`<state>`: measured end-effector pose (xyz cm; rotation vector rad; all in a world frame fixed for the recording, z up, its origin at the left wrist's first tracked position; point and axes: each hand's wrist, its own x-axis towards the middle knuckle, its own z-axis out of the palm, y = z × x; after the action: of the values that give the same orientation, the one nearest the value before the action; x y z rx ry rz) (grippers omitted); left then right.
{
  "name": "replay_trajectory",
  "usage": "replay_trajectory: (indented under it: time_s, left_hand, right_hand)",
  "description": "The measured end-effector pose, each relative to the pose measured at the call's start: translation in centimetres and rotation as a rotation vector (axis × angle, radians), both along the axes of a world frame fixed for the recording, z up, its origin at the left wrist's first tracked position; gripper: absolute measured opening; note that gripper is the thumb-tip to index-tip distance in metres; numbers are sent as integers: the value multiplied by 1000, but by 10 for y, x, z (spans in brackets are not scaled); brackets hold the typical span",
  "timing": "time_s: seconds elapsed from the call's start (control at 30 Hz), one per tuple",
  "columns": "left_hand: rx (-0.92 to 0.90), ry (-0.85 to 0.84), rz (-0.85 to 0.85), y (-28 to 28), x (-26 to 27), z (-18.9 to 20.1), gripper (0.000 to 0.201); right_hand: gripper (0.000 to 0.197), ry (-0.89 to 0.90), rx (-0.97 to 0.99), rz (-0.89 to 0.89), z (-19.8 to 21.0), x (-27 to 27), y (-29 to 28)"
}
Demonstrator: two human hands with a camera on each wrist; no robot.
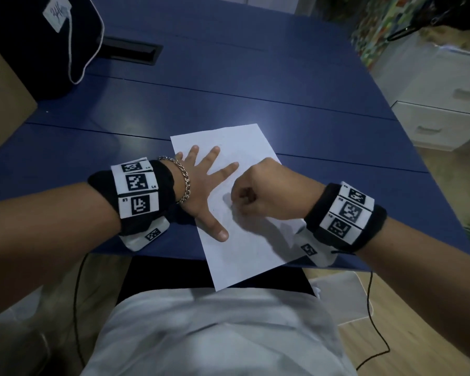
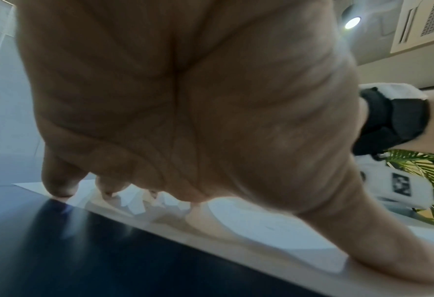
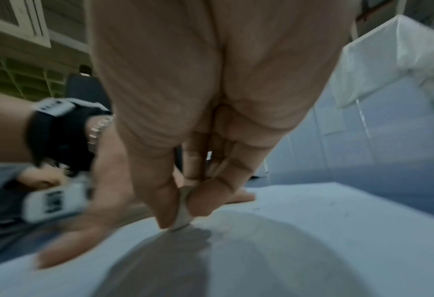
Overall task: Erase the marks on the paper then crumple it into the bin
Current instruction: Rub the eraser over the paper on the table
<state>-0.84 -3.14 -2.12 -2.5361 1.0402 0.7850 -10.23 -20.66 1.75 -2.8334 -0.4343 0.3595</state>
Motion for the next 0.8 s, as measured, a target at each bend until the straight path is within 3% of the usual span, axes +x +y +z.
replay_trajectory:
  time_s: [0.07, 0.2, 0.37, 0.53, 0.6, 0.7, 0.8]
  left_hand:
    - [10, 5, -3, -4, 0, 4, 157]
    - [43, 31, 18, -8, -2, 8, 162]
    - [61, 23, 21, -9, -1, 8, 162]
    - [74, 26, 18, -10, -3, 10, 161]
    - [78, 23, 13, -11, -4, 11, 161]
    - [85, 28, 16, -10, -3, 12, 162]
    - [89, 37, 23, -10, -3, 12, 163]
  right_hand:
    - [9, 30, -13, 18, 3, -4, -1]
    - [12, -91, -32, -114, -4, 10, -20]
    - [4, 44, 5, 26, -3, -10, -4]
    - [12, -78, -22, -125, -4, 7, -26]
    - [9, -80, -45, -75, -6, 1, -20]
    - [5, 61, -41, 52, -1, -14, -9]
    - [11, 6, -48, -29, -1, -1, -25]
